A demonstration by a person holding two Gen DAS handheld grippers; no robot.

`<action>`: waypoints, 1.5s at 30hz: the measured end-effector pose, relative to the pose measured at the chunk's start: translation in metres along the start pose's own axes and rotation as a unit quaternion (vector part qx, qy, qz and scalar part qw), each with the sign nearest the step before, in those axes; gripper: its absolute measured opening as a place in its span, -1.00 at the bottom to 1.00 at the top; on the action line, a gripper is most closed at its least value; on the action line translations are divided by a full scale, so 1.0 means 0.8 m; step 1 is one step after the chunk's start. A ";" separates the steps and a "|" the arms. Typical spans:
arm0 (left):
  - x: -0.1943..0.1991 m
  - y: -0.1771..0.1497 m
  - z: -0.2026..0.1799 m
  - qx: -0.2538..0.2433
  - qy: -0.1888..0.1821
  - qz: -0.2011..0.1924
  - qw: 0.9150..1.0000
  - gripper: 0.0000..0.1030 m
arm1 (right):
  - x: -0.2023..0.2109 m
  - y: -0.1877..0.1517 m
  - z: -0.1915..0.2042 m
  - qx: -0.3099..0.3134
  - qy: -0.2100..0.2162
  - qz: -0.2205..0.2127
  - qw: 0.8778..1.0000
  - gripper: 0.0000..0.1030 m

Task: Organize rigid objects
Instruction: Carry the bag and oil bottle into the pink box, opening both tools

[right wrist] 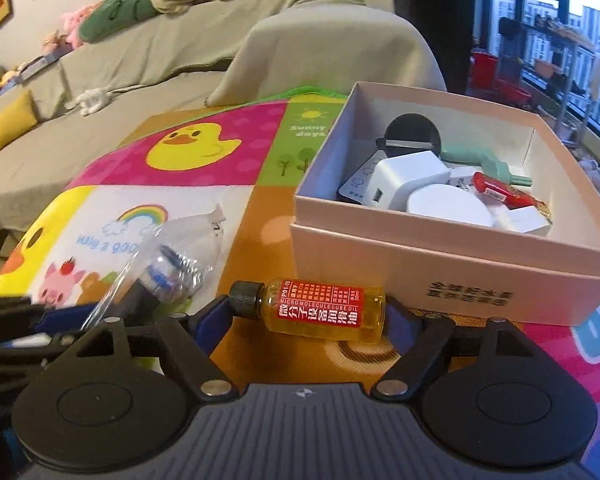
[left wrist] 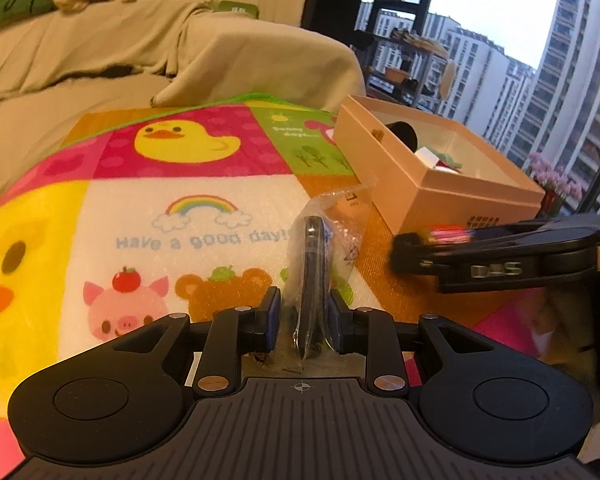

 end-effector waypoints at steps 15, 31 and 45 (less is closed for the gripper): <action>-0.009 0.120 -0.086 0.015 -0.145 -0.007 0.989 -0.58 | 0.122 -0.004 -0.156 0.009 -0.017 -0.104 0.994 0.56; -0.160 0.191 -0.115 -0.036 -0.081 -0.034 0.995 -0.51 | 0.104 -0.032 -0.211 -0.034 -0.063 -0.103 0.992 0.55; -0.037 0.056 -0.048 -0.030 -0.005 0.030 0.999 -0.51 | -0.006 0.097 -0.170 -0.028 -0.033 -0.087 0.995 0.56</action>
Point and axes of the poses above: each gripper's, at about its wrist camera, not at the fingertips, and x roughly against the way its jaws point, z to its left, y to its top, the point moved 8 cm from there along -x, roughly the way its jaws point, and after that the axes turned 13 degrees about -y, right-handed, at the moved point
